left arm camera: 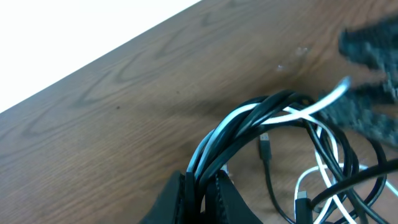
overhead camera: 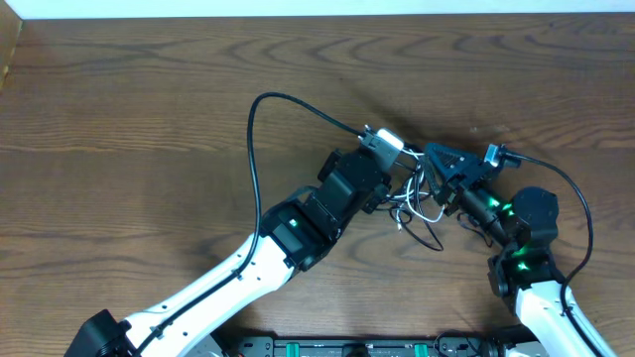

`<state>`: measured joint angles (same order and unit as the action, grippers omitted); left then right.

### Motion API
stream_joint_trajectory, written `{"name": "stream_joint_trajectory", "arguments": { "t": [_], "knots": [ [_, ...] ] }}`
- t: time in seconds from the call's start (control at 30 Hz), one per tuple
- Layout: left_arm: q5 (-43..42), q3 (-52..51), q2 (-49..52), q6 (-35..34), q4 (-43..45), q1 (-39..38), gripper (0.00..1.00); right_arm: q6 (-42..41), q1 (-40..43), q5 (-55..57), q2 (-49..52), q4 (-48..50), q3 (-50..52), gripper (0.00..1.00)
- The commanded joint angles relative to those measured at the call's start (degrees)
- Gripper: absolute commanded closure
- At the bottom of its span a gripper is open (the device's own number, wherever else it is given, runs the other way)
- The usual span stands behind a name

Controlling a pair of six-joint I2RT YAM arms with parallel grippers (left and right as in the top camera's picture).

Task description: Untangle cables

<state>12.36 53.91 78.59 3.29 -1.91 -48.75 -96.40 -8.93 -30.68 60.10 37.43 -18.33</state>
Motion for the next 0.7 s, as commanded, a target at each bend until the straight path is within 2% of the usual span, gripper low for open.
{"name": "stream_joint_trajectory", "arguments": {
  "t": [0.0,0.13,0.2,0.27,0.3,0.37,0.5,0.67],
  "knots": [
    [0.4,0.3,-0.4,0.6,-0.6,-1.0,0.92,-0.9,-0.8,0.9,1.1,2.5,-0.7,0.66],
    [0.4,0.3,-0.4,0.6,-1.0,-1.2,0.92,-0.8,-0.8,1.5,1.8,2.5,-0.7,0.67],
    [0.3,0.3,-0.4,0.6,-1.0,-1.2,0.92,-0.8,-0.8,2.0,2.5,2.5,-0.7,0.72],
    [0.4,0.3,-0.4,0.6,-0.9,-1.5,0.92,-0.6,-0.9,2.2,3.1,2.5,-0.7,0.85],
    [0.3,0.3,-0.4,0.6,-0.8,-1.8,0.92,-0.5,-0.9,2.3,3.5,2.5,-0.7,0.98],
    [0.3,0.3,-0.4,0.6,-0.8,-2.4,0.92,0.8,-0.9,2.2,4.0,3.9,-0.7,0.99],
    [0.3,0.3,-0.4,0.6,-2.0,-2.8,0.92,15.3,-0.9,2.1,4.0,14.7,-0.7,0.99],
    [0.4,0.3,-0.3,0.6,-6.5,-2.8,0.92,22.1,0.3,2.0,4.0,23.3,-0.7,0.99]
  ]
}}
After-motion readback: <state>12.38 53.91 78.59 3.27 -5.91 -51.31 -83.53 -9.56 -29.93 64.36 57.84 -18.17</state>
